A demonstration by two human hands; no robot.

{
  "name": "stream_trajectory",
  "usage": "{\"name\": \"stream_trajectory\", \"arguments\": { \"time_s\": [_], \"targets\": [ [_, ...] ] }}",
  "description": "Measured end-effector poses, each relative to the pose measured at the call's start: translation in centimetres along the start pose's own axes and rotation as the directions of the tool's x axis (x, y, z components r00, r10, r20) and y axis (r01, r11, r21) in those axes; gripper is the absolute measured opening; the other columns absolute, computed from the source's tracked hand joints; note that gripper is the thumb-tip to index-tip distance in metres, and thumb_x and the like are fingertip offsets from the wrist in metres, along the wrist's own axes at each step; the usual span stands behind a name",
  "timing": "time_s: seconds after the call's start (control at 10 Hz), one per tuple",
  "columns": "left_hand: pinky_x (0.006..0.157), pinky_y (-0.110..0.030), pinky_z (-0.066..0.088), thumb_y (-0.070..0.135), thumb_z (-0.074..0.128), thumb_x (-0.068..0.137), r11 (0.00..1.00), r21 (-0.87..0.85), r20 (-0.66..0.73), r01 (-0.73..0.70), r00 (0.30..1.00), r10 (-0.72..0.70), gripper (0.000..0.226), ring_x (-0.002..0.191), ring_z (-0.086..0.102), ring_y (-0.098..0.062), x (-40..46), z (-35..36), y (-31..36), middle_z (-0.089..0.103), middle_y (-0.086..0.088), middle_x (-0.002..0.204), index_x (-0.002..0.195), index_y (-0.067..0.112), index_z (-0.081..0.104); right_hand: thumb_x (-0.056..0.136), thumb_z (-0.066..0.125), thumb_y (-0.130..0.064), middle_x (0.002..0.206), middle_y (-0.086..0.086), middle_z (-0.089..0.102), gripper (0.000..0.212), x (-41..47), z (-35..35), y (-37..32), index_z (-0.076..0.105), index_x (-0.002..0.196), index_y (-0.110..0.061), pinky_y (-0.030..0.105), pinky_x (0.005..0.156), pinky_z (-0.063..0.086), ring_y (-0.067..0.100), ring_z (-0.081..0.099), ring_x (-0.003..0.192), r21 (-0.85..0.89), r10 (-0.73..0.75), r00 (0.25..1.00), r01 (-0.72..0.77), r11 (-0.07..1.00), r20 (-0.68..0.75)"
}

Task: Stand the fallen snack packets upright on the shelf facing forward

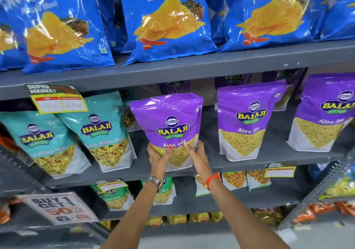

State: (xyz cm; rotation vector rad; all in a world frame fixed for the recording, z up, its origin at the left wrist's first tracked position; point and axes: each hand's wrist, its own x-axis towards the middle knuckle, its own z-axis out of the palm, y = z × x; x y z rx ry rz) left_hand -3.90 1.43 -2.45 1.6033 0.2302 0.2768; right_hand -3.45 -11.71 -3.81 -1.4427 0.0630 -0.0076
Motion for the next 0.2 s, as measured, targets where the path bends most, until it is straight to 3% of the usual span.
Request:
{"name": "stream_trajectory", "arguments": {
  "time_s": [0.1,0.2],
  "targets": [
    [0.105,-0.040,0.038,0.028,0.067,0.061,1.000,-0.018,0.012,0.002,1.000,-0.002,0.094,0.127,0.041,-0.028,-0.27,0.19,0.59,0.036,-0.013,0.140,0.137,0.006,0.017,0.075,0.069,-0.047,0.121,-0.008,0.059,0.036,-0.05,-0.46,-0.10,0.049,0.105,-0.043,0.019,0.091,0.047,0.001,0.056,0.113,-0.037,-0.014,1.000,0.014,0.999,0.016],
    [0.099,-0.020,0.035,0.018,0.071,0.066,0.994,-0.073,-0.075,-0.079,0.994,0.073,0.094,0.126,0.036,-0.018,-0.74,0.47,0.61,0.023,-0.016,0.147,0.139,0.006,0.013,0.080,0.067,-0.037,0.128,-0.003,0.054,0.041,-0.22,-0.84,-0.09,0.047,0.115,-0.035,0.018,0.092,0.048,0.009,0.052,0.121,-0.006,-0.049,0.999,0.049,0.999,-0.013]
  ]
}}
